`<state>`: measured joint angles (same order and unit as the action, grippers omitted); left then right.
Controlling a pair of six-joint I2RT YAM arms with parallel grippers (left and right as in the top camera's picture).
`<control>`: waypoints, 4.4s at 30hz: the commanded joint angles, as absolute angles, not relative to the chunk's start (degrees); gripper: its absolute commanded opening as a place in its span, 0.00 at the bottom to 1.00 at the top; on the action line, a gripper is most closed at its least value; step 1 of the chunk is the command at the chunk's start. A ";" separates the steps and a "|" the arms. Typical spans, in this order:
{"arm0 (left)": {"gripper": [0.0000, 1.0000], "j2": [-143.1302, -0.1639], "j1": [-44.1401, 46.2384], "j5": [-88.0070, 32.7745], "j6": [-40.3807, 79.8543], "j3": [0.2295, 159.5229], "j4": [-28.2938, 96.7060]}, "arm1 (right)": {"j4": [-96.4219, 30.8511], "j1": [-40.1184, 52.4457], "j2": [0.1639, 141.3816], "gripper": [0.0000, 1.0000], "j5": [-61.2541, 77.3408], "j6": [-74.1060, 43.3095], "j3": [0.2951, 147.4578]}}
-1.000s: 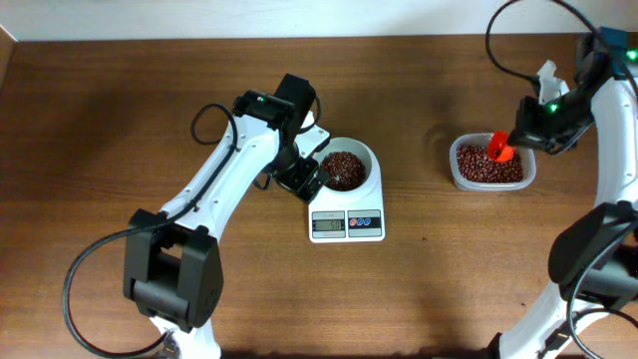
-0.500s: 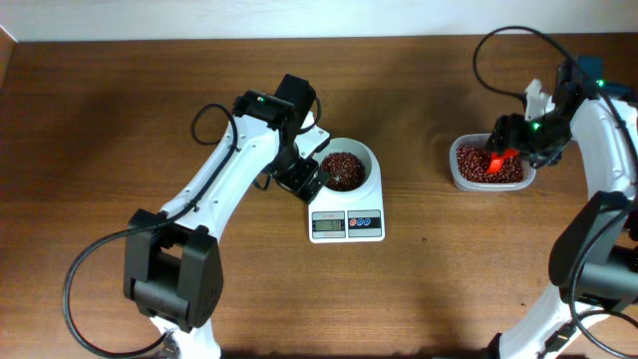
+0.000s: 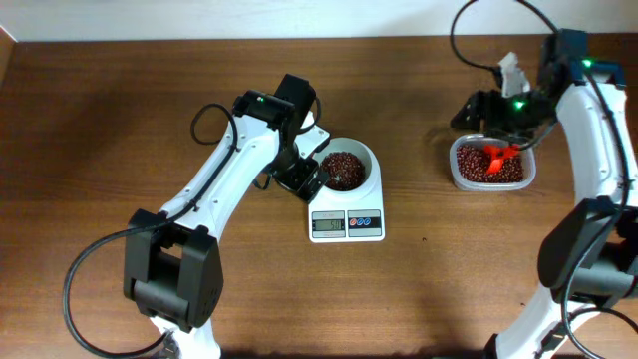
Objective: Scoop item into bowl and weigh 50g on scale
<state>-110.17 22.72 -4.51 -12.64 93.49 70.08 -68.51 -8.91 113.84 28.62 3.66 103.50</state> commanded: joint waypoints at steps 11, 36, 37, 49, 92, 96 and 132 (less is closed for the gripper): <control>0.99 -110.67 22.90 -4.73 -12.95 93.69 70.13 | -74.65 -10.35 113.84 0.33 7.81 -5.80 104.05; 0.99 -110.67 22.87 -4.73 -12.95 93.69 70.13 | -77.58 -8.67 113.84 0.99 17.96 -6.48 104.05; 0.99 -110.67 22.90 -4.75 -12.95 93.69 70.13 | -77.54 -8.49 113.84 0.99 17.98 -6.48 104.05; 0.99 -110.67 22.90 -4.73 -12.95 93.69 70.13 | -73.06 -8.62 113.84 0.99 17.96 -6.48 104.05; 0.99 -94.54 35.22 -10.26 -1.91 86.06 73.97 | -73.06 -8.62 113.84 0.99 17.96 -6.48 104.05; 0.99 -86.48 35.75 -9.78 2.66 70.76 59.90 | -73.03 -8.64 113.84 0.99 17.93 -6.48 104.05; 0.99 -86.65 35.75 -7.68 3.25 67.18 54.50 | -65.08 -21.30 113.99 0.58 18.87 8.12 92.79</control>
<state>-87.07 35.68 -8.10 2.68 67.31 54.54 -64.34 -21.65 114.39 21.45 8.80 93.14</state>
